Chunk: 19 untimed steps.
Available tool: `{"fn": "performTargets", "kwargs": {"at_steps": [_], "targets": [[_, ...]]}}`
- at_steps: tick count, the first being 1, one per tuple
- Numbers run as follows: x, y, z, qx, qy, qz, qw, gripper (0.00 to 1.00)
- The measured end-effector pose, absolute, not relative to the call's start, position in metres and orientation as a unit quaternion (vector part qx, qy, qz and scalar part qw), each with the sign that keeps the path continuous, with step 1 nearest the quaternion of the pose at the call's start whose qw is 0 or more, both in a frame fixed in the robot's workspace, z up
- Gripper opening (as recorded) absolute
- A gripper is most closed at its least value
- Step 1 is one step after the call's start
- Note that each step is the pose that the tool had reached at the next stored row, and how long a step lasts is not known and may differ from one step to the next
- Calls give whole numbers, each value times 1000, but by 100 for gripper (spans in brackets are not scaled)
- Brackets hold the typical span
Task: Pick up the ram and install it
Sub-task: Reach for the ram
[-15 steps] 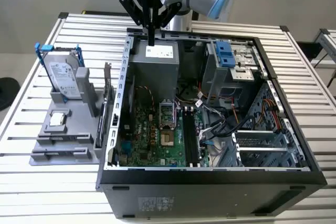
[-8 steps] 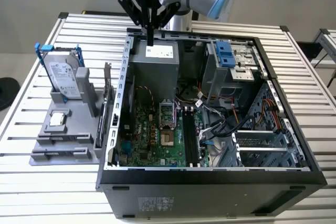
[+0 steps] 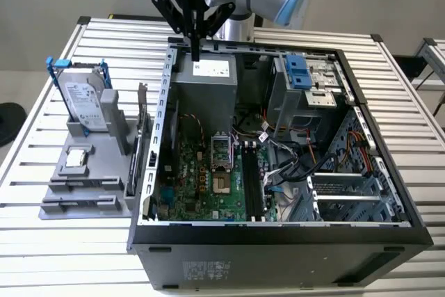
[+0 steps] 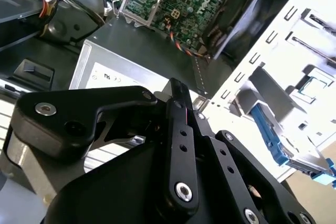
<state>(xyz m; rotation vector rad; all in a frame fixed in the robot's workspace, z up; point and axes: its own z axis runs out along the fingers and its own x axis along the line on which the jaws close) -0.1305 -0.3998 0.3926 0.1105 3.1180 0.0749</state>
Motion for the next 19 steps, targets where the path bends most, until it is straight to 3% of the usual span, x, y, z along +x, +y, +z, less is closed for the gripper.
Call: {"fn": "performTargets", "kwargs": {"at_steps": [19], "targets": [[-149,-400,393,35,999,24,10,0]]}}
